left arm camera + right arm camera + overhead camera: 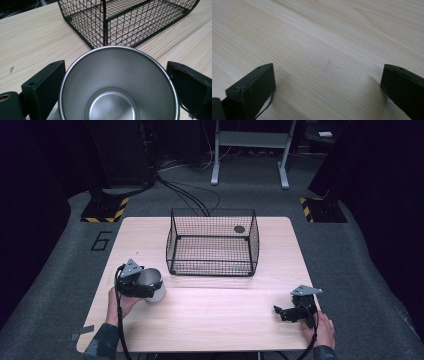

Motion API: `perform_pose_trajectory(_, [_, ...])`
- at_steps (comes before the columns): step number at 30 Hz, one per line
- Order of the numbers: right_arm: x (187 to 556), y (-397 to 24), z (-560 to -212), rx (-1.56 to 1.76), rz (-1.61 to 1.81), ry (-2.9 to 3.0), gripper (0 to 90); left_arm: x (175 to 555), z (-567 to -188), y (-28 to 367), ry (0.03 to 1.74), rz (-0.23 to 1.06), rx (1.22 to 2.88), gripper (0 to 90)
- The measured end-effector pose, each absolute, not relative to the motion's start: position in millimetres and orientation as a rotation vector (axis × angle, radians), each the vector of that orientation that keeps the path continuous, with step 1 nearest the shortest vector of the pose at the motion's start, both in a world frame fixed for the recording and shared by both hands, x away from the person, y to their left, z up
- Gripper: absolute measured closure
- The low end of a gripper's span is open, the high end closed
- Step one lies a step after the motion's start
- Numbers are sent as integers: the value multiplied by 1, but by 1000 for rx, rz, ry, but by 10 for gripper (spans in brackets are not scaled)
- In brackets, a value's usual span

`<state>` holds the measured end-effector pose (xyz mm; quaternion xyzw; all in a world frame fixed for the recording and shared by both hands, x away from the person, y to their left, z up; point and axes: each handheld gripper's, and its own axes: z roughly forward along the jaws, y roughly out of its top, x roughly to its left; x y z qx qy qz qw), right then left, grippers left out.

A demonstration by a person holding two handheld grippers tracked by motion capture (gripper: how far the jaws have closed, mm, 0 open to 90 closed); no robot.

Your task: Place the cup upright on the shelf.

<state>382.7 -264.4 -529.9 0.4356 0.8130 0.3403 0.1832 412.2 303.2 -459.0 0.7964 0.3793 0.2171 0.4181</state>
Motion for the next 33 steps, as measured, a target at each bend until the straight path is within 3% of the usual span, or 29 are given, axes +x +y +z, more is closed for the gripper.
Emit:
perform_pose_trajectory(15, [383, -264, -530, 1229, 963, 2288, 0, 412, -460, 304, 937, 550, 1986, 63])
perform_pose_trajectory(33, [383, -264, -530, 1231, 963, 2288, 0, 399, -435, 300, 875, 531, 1991, 63])
